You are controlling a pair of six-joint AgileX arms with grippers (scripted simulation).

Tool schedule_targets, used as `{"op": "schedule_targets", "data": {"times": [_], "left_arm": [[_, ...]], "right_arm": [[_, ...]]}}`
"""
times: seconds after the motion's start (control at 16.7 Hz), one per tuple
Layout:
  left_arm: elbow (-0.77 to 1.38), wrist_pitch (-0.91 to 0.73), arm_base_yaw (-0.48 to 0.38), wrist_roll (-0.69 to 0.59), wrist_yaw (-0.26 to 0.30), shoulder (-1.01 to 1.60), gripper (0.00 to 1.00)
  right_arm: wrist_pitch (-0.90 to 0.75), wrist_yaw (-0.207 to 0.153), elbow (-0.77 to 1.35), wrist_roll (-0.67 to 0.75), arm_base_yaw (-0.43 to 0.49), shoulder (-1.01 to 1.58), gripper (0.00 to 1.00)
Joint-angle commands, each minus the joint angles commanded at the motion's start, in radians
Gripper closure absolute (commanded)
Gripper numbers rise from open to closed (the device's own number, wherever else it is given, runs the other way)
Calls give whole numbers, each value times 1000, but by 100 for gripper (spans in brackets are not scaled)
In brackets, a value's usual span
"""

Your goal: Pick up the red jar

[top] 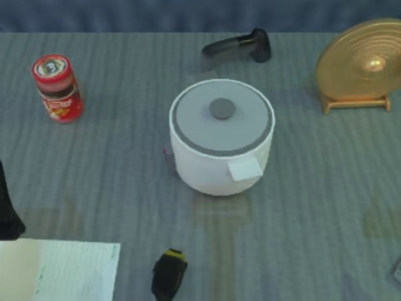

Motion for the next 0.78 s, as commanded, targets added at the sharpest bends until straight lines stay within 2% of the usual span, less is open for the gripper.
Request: {"op": "schedule_targets", "data": {"times": [0.36,0.78], "left_arm": [[59,-59,-5,15,11,92,0],[458,-297,-18,86,51,521,0]], "right_arm": [[0,0,0,0,0,0,0],[0,0,0,0,0,0,0]]}}
